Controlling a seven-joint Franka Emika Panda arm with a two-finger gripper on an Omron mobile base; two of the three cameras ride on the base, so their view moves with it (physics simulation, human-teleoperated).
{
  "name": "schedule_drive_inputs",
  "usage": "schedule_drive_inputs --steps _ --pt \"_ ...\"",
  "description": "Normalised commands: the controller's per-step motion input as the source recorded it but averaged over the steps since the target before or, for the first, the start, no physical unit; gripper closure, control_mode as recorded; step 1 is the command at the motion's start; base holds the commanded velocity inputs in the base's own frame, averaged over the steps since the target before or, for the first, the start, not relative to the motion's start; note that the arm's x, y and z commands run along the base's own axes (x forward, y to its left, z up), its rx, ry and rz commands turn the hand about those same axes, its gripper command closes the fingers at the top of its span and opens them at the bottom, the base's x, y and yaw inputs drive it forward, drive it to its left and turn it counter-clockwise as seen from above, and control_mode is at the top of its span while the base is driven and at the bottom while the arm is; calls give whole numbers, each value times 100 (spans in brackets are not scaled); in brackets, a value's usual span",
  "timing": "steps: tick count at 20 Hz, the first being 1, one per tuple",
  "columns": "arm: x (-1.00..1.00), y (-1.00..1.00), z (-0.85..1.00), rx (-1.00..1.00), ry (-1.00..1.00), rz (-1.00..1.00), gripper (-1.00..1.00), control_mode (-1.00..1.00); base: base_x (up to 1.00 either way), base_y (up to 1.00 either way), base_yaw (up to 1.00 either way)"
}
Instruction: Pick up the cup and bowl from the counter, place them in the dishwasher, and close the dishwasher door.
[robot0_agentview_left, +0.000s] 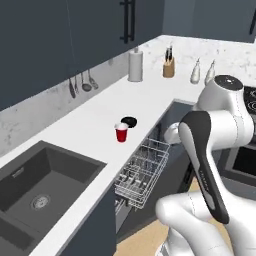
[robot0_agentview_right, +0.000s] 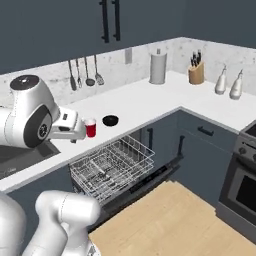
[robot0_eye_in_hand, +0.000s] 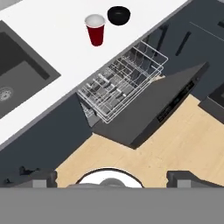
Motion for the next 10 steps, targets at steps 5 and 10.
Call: schedule_drive_inputs --steps 5,10 --pt "0 0 0 0 0 0 -100 100 42 52 -34" --pt "0 0 0 0 0 0 -100 100 0 61 -14"
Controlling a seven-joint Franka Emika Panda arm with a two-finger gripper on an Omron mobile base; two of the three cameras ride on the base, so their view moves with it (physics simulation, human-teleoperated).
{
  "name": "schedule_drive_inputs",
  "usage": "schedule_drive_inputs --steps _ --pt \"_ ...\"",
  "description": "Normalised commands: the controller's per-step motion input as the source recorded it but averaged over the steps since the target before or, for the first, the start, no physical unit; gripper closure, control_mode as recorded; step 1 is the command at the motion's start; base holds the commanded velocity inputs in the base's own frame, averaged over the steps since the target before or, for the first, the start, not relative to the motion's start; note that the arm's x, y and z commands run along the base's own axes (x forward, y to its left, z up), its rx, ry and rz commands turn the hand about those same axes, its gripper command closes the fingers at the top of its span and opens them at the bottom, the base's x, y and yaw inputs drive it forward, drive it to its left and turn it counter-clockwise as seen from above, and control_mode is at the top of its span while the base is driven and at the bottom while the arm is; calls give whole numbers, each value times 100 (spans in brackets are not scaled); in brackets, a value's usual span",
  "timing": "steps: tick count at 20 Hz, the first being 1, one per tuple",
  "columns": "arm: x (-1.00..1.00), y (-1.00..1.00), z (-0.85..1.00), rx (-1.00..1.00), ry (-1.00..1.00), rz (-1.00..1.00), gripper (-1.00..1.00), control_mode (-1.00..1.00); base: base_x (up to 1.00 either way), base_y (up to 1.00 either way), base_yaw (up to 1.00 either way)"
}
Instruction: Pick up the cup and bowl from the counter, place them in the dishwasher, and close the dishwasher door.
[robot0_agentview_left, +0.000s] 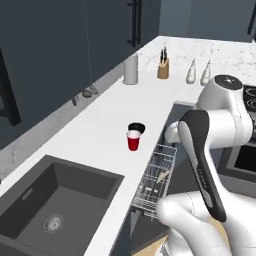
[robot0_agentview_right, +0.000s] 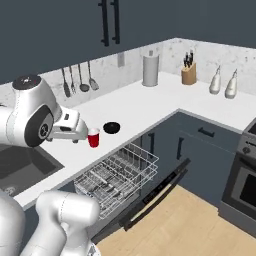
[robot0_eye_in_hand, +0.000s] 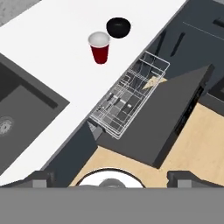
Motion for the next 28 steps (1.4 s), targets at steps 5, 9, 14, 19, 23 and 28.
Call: schedule_drive_inputs --steps 5,9,14,19,23,28 --pt "0 0 0 0 0 0 -100 100 -7 56 -23" --pt "0 0 0 0 0 0 -100 100 0 50 -36" --pt "0 0 0 0 0 0 -100 100 5 54 -16" --pt "0 0 0 0 0 0 -100 100 34 30 0" --pt "0 0 0 0 0 0 -100 100 49 12 0" --pt "67 1 -15 4 2 2 -100 -100 13 3 0"
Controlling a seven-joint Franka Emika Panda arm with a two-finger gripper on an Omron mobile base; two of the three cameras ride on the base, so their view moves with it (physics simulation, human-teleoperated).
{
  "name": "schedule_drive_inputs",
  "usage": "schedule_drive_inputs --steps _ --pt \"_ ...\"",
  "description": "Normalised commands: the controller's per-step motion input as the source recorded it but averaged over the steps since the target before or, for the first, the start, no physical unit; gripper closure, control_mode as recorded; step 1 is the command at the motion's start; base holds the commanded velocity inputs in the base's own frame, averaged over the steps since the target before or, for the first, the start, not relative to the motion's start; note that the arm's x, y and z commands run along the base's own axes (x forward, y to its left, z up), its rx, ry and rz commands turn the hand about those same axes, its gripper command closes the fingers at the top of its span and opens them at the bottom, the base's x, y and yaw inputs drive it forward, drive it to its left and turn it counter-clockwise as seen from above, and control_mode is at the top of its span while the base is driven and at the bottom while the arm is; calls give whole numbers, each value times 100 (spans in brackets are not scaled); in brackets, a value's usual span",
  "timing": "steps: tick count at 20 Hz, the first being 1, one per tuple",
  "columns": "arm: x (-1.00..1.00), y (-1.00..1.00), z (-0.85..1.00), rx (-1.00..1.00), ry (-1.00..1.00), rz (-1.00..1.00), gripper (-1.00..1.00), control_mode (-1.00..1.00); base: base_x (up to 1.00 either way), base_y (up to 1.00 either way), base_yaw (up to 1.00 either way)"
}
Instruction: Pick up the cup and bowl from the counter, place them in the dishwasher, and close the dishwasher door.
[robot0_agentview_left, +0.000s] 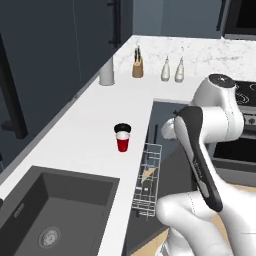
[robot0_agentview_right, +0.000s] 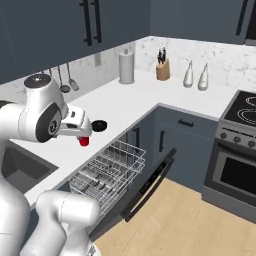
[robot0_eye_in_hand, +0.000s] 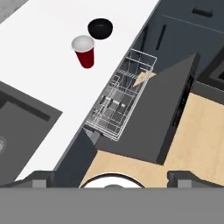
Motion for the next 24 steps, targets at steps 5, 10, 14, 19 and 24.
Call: schedule_drive_inputs --steps 5,10,14,19,24 --pt "100 3 -44 10 0 3 -100 -100 0 0 0" --pt "100 24 -49 14 0 1 -100 -100 0 0 0" --pt "100 58 -29 5 1 -2 -100 -100 0 0 0" --pt "84 44 -27 0 1 -4 -100 -100 0 0 0" --pt "60 14 -38 0 0 -6 -100 -100 0 0 0"
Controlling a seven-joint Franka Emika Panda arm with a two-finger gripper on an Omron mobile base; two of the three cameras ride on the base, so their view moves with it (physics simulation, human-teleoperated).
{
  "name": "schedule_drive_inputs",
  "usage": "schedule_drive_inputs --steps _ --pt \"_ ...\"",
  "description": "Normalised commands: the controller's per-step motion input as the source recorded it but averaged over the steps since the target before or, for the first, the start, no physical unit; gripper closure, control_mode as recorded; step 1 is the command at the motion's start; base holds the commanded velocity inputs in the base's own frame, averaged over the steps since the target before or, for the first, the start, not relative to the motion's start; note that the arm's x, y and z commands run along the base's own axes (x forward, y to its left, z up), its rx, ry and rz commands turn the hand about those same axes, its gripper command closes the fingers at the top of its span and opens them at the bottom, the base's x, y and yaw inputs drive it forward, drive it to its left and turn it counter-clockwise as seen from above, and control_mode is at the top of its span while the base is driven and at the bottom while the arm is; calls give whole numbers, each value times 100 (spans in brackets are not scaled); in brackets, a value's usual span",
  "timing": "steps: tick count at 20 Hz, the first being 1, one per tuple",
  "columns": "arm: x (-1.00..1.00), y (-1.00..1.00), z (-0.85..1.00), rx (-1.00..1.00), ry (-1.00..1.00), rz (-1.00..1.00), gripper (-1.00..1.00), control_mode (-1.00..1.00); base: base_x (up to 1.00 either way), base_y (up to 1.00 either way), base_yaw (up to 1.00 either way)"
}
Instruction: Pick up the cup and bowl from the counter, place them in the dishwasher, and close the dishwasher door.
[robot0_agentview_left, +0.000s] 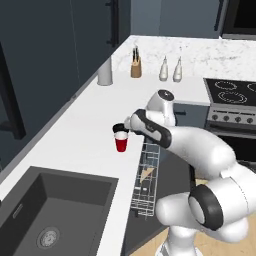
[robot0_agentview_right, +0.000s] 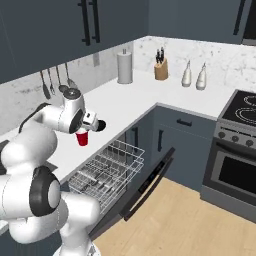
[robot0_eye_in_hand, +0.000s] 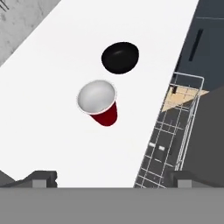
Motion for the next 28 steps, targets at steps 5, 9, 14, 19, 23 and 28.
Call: schedule_drive_inputs --steps 5,9,14,19,23,28 --pt "61 20 -39 0 0 -9 -100 -100 0 0 0" --pt "48 3 -33 0 0 -8 -100 -100 0 0 0" --pt "31 0 -31 0 0 -5 -100 -100 0 0 0" --pt "32 0 -23 0 0 -2 -100 -100 0 0 0" --pt "45 0 -21 0 0 0 -100 -100 0 0 0" --pt "46 0 -20 0 0 0 -100 -100 0 0 0"
